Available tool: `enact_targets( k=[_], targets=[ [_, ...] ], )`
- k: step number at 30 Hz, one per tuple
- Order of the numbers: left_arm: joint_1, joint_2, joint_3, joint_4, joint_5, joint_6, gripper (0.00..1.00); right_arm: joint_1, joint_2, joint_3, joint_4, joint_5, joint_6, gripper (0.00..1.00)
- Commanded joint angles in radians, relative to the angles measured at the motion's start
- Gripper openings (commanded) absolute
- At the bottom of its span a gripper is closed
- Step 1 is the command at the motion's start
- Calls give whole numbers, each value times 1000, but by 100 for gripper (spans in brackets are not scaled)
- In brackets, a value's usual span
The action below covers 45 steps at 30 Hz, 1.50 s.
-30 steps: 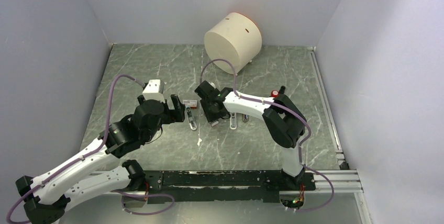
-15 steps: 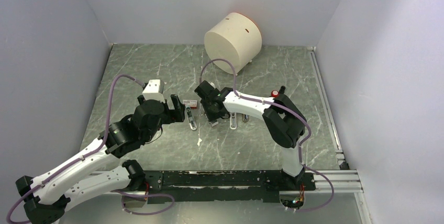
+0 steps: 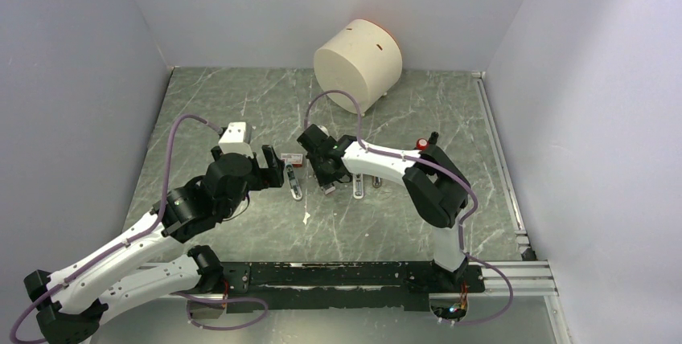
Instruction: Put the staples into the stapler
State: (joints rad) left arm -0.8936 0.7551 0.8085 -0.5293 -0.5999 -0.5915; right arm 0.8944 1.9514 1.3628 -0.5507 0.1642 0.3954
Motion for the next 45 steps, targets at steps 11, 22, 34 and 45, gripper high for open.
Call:
enact_targets(
  k=[11,22,34,45],
  targets=[
    [7,-7,-5,3,-19,-3,96,8,19,19,12,15,-1,40],
    [7,-4,-2,1,-21,-3,96,8,32,21,11,25,4,39],
    [6,-7,-5,0,-20,-4,96,8,44,18,9,29,12,42],
    [7,-11,-5,-2,-21,-4,96,8,44,15,13,25,17,35]
  ],
)
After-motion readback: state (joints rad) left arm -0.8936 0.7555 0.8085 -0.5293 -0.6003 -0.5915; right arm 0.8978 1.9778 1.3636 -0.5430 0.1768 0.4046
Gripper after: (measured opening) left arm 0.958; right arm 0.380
